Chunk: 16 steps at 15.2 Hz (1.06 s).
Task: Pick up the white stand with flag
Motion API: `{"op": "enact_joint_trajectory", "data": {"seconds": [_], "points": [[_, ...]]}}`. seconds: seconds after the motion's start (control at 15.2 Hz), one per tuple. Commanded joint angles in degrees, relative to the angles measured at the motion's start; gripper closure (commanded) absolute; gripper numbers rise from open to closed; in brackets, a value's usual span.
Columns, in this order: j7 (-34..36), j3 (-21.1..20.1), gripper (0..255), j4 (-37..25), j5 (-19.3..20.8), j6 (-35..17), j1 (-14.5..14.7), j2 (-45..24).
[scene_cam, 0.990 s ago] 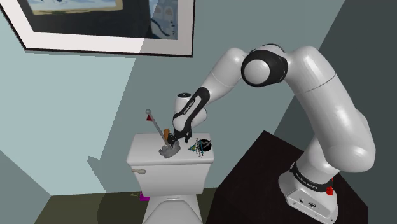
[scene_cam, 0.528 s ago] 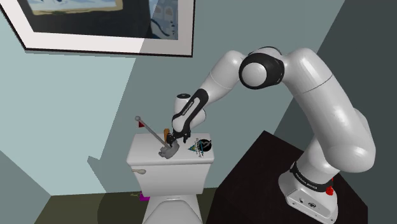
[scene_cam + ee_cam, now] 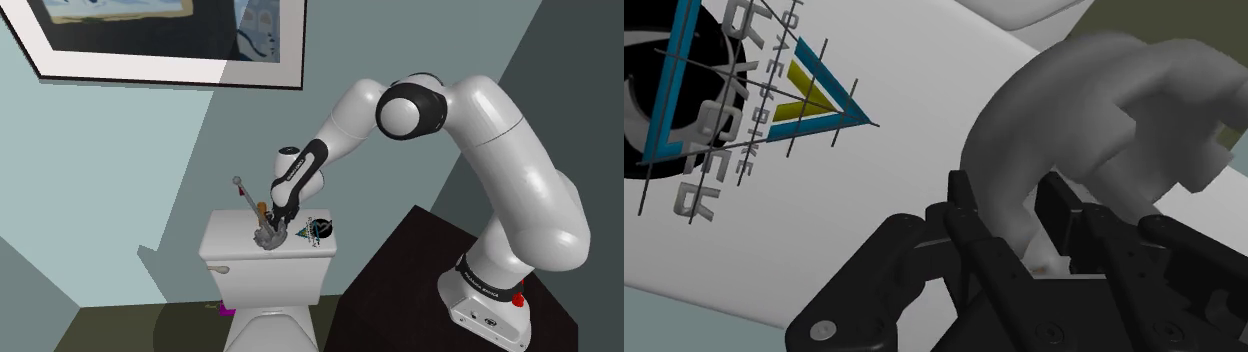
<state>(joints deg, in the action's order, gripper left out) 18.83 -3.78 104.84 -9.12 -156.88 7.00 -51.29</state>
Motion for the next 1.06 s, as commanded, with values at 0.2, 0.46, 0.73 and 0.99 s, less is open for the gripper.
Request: {"op": "enact_joint_trajectory", "data": {"seconds": [0.2, 0.46, 0.73, 0.99], "points": [[0.1, -0.2, 255, 2.3, 0.0, 1.5, 0.0, 2.8], [0.3, -0.1, 255, 3.8, 0.0, 3.0, 0.1, 5.8], [0.6, 0.0, 255, 5.1, 0.1, 4.6, 0.1, 8.7], [0.8, 0.1, 255, 5.8, 0.1, 5.5, 0.2, 10.3]]}}
